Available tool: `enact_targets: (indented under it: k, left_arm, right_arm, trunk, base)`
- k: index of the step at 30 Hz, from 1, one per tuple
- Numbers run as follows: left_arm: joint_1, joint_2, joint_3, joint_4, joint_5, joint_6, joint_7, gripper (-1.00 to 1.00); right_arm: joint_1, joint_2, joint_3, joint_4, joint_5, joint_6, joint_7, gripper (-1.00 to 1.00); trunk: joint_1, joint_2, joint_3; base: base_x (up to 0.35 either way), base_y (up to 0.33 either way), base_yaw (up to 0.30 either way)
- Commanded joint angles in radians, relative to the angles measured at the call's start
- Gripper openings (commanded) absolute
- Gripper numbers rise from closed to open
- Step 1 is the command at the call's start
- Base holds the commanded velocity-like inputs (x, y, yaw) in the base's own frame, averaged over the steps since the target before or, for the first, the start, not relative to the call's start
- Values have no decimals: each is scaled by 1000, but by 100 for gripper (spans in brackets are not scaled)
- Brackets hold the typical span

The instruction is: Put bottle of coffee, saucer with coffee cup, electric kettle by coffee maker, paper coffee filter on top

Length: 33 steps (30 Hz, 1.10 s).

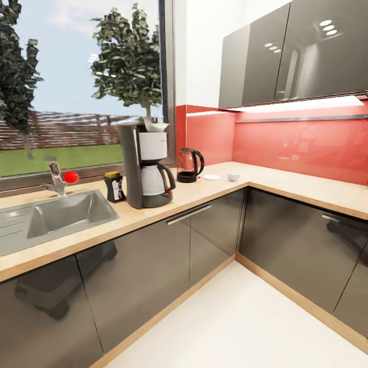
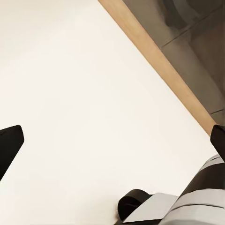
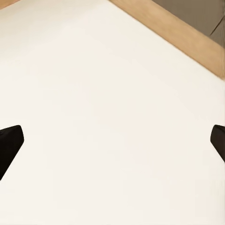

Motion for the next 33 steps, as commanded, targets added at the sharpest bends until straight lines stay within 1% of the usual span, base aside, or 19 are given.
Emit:
enact_targets:
  k: [1, 5, 11, 21, 28, 33]
  left_arm:
    - [-1, 0, -6, 1, 5, -5, -2, 100]
    - [-1, 0, -6, 1, 5, -5, -2, 100]
    - [-1, 0, -6, 1, 5, -5, -2, 100]
    - [-1, 0, -6, 0, 5, -5, -2, 100]
    - [-1, 0, -6, 0, 5, -5, -2, 100]
    - [-1, 0, -6, 1, 5, -5, -2, 100]
  right_arm:
    - [-1, 0, 7, -1, -11, -4, 2, 100]
    - [-1, 1, 8, -1, -11, -4, 2, 100]
    - [-1, 3, 8, -1, -11, -5, 1, 100]
    - [-1, 3, 8, -1, -11, -5, 1, 100]
    - [-1, 5, 10, -1, -11, -5, 0, 100]
    - [-1, 6, 10, -1, -10, -5, 0, 100]
  trunk:
    - [0, -1, -1]
    - [0, -1, -1]
    - [0, -1, -1]
    - [0, -1, -1]
    - [0, -1, -1]
    - [0, -1, -1]
  base:
    - [0, -292, -5]
    - [0, -277, 36]
    - [17, -41, 207]
    - [188, -173, 23]
    - [45, -43, 4]
    - [4, -4, 134]
